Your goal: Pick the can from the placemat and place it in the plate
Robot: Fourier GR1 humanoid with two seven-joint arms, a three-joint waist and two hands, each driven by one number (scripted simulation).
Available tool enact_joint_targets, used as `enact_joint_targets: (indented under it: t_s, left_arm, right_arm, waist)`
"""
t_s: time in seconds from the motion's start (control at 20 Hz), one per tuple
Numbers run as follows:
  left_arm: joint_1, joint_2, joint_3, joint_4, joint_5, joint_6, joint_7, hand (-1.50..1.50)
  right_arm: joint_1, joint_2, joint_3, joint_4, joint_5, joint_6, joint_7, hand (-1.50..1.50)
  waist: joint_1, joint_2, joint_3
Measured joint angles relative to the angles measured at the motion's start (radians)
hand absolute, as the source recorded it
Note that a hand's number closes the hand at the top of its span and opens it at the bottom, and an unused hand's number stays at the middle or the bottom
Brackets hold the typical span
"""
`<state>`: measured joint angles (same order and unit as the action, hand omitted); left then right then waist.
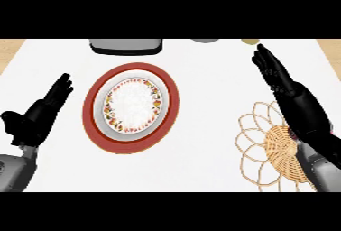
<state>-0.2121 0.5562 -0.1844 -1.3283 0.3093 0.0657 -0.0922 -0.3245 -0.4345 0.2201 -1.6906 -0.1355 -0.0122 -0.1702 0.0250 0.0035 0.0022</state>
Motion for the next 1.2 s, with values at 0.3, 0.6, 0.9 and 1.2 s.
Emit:
enact_joint_targets:
  t_s: [0.3,0.6,0.9,1.2]
  left_arm:
    - [0.076,-0.093,-0.016,0.033,0.028,0.059,0.089,0.0]
    - [0.095,-0.19,-0.043,0.019,0.06,0.085,0.118,0.0]
    - [0.101,-0.233,-0.063,-0.006,0.035,0.14,0.161,0.0]
    - [0.099,-0.245,-0.067,-0.02,0.022,0.157,0.204,0.0]
  right_arm:
    - [-0.062,-0.157,-0.238,0.166,-0.237,0.222,-0.026,1.5]
    - [-0.066,-0.307,-0.408,0.443,-0.163,0.204,-0.104,-1.5]
    - [-0.083,-0.381,-0.508,0.741,-0.204,0.402,-0.314,-1.5]
    - [-0.105,-0.512,-0.446,0.862,-0.066,0.522,-0.414,-1.5]
  waist:
    - [-0.009,0.007,0.001]
    - [-0.003,0.016,0.005]
    - [0.004,0.006,0.009]
    - [0.006,0.003,0.007]
